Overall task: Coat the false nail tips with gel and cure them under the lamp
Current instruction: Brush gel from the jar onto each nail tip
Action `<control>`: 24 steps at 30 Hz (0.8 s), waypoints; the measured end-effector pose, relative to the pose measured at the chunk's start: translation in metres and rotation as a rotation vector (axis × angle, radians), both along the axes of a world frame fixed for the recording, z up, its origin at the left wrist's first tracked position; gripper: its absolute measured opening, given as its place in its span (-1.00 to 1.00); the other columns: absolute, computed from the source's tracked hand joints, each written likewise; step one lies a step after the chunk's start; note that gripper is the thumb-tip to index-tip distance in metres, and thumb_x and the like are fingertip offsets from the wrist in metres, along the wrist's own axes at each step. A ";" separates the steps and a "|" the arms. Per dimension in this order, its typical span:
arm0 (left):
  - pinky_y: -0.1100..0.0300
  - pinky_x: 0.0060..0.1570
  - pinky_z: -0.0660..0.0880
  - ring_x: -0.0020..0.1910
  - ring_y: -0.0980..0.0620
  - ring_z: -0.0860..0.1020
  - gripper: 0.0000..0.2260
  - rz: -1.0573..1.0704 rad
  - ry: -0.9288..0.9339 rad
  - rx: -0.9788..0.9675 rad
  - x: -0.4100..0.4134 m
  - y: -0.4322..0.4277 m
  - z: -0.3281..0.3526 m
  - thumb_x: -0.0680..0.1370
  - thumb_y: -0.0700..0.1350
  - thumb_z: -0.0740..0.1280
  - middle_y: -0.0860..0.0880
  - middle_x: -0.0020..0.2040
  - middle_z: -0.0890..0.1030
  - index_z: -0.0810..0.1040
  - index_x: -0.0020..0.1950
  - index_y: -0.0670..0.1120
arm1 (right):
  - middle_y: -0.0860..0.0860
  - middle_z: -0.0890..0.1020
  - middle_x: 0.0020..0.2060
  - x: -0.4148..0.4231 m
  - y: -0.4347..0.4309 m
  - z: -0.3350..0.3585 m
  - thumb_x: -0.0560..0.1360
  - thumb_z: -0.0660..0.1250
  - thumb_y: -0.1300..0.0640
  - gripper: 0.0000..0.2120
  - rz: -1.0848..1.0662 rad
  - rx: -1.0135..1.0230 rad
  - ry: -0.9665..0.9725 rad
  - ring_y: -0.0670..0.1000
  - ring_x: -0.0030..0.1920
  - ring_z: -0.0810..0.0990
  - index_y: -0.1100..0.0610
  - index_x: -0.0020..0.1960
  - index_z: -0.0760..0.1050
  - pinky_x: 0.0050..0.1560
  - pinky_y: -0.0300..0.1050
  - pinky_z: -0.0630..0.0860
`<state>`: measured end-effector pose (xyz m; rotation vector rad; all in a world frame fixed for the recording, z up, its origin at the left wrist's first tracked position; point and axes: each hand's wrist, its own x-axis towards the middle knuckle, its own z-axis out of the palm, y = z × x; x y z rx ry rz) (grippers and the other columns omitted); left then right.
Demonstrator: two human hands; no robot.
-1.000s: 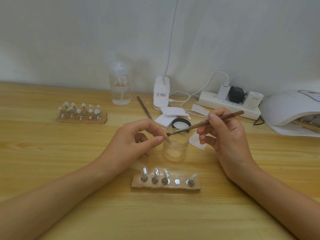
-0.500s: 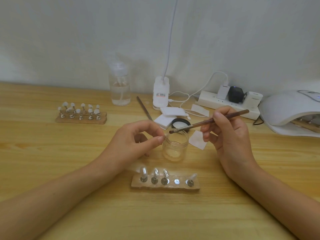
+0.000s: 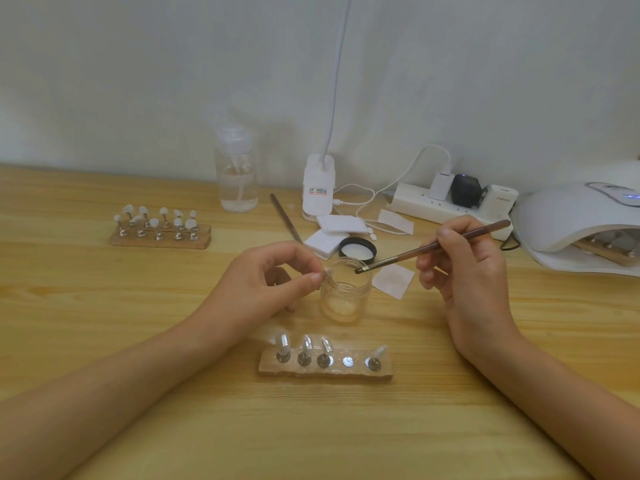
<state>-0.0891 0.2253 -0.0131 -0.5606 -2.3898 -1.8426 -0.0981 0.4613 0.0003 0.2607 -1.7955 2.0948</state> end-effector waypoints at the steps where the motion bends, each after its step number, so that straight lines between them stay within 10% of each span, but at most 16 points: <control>1: 0.41 -0.35 0.43 -0.43 0.18 0.49 -0.89 0.001 0.001 -0.003 0.000 0.000 0.000 0.52 -0.14 0.44 0.23 -0.35 0.59 0.63 -0.18 0.05 | -0.04 0.57 -0.41 0.001 0.002 0.001 0.64 0.20 0.24 -0.76 -0.017 -0.005 -0.004 -0.09 -0.40 0.53 0.05 -0.19 0.45 -0.44 -0.27 0.45; 24: 0.39 -0.29 0.45 -0.38 0.18 0.51 -0.97 0.033 -0.023 0.052 0.003 -0.002 0.006 0.51 -0.10 0.43 0.19 -0.23 0.63 0.65 -0.09 0.03 | 0.02 0.55 -0.40 -0.006 0.020 0.005 0.43 0.11 0.27 -0.89 0.098 -0.088 0.103 -0.03 -0.42 0.46 0.14 -0.20 0.37 -0.44 -0.22 0.40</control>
